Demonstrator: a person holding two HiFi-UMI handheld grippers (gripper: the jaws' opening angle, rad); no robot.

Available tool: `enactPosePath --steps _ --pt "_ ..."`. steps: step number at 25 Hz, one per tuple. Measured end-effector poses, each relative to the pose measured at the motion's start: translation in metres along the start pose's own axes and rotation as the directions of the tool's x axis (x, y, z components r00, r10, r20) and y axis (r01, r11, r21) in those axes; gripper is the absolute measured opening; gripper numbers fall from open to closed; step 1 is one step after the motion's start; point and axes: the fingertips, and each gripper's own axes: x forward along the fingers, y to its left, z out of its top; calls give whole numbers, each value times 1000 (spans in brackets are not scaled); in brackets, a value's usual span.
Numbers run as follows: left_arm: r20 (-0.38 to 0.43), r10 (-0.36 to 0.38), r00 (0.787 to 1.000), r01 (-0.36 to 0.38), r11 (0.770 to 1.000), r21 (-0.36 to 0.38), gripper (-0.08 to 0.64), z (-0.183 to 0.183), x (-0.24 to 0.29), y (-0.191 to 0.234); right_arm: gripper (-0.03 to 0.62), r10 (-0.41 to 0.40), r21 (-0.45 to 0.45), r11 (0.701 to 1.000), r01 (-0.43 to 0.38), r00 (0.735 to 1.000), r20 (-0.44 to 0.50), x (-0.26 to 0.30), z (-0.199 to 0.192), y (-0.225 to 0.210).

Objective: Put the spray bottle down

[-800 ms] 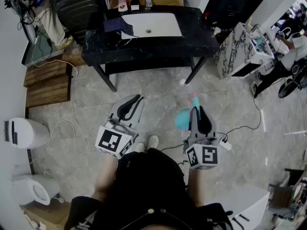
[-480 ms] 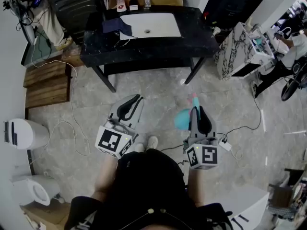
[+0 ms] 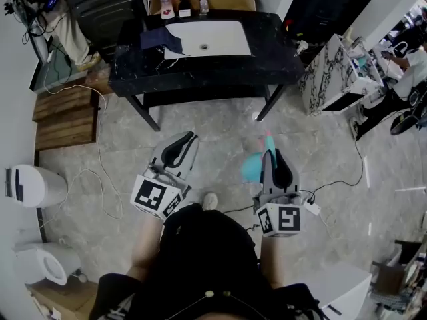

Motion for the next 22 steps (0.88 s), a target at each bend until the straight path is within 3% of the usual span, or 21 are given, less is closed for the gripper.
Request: enactPosePath --steps 12,22 --pt "9 -13 1000 13 1000 14 41 0 37 5 66 41 11 999 -41 999 13 35 0 -22" --pt "17 8 1000 -8 1000 6 41 1 90 54 66 35 -3 999 -35 999 4 102 2 -41"
